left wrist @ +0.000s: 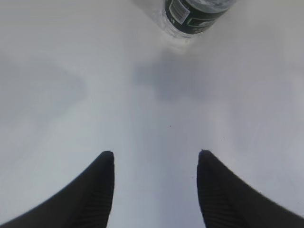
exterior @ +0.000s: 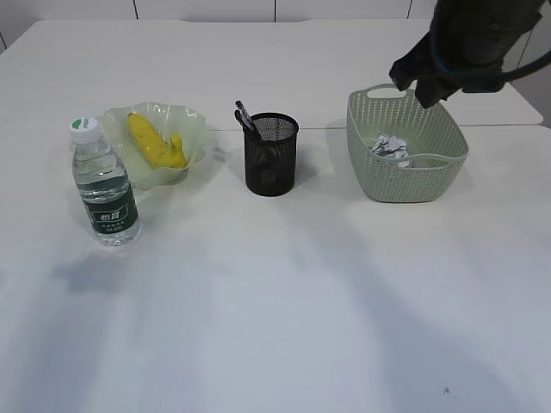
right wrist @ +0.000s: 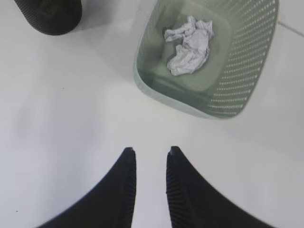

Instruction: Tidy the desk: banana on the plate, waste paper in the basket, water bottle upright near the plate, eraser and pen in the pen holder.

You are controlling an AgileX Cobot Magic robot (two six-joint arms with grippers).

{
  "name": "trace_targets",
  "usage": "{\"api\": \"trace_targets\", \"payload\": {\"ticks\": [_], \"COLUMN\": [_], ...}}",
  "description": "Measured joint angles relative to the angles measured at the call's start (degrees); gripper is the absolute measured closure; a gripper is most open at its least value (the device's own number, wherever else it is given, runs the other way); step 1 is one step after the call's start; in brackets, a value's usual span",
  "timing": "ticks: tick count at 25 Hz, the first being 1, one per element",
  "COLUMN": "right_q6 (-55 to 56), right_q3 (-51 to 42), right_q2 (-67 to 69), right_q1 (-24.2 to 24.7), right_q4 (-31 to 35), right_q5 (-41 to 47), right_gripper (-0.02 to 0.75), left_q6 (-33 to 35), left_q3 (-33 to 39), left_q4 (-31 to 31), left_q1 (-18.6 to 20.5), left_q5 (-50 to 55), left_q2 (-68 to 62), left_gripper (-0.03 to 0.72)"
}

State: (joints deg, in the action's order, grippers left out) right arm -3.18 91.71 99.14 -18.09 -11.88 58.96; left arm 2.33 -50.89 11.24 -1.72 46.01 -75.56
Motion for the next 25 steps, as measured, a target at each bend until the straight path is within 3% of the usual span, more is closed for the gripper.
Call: {"api": "trace_targets", "payload": {"ticks": [7,12,17,25], "right_q6": [-0.8,-0.8,-0.8,-0.8], "right_q3": [-6.0,-16.0,-25.7,-27.3], "right_q2": [-3.6,-7.7,-15.5,-24.6], "right_q1": [10.9,17.5,18.4,18.4], "right_q4": [7.5,11.4,12.8,14.1], "right_q5": [0.5,-2.3,-5.2,-6.8], "right_gripper": [0.513,0.467,0.463,0.463], "left_q6": [0.0,-0.6,-3.7,-5.1], "left_q3": [0.0,0.0,0.0,0.0], "left_q4": [-0.9,-4.4,-7.3,-8.1], "left_q1": [0.0,0.0,0.0,0.0], "left_q5": [2.1,5.4,7.5,12.4], "left_q2": [1.9,7.3,14.4,24.1], "left_gripper": [0.293,0.293,0.293,0.293]}}
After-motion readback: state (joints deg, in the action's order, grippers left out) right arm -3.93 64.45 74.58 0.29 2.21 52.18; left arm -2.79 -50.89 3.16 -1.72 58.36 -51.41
